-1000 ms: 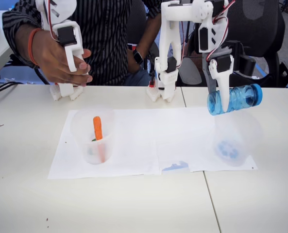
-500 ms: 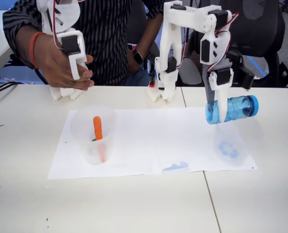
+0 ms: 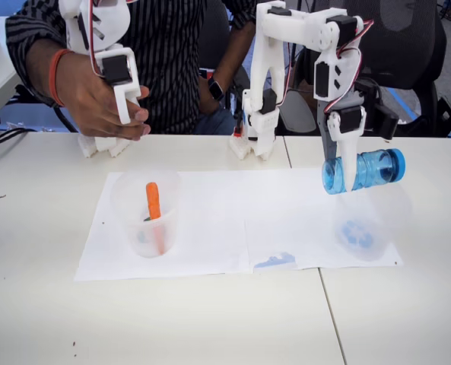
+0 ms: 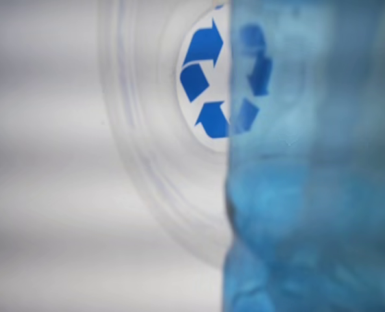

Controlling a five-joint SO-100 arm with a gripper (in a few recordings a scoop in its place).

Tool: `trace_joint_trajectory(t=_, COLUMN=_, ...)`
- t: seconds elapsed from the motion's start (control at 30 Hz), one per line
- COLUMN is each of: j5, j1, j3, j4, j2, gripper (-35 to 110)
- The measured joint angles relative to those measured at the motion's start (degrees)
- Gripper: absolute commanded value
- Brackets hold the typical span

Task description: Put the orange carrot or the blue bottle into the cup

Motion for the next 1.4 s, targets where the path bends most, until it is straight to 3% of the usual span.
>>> trace_joint_trajectory(t=0.5, j5=-1.8, j1=-1.0, j3=0.0, j4=0.0, j2=0.0, gripper=17)
trace_joint_trajectory(t=0.9, j5=-1.8, j1=-0.7, j3=0.0, j4=0.0, j2=0.0, gripper=42)
trace_joint_trajectory(t=1.4, j5=-1.8, j1=-0.7, j3=0.0, j4=-0.5, j2=0.0, gripper=43)
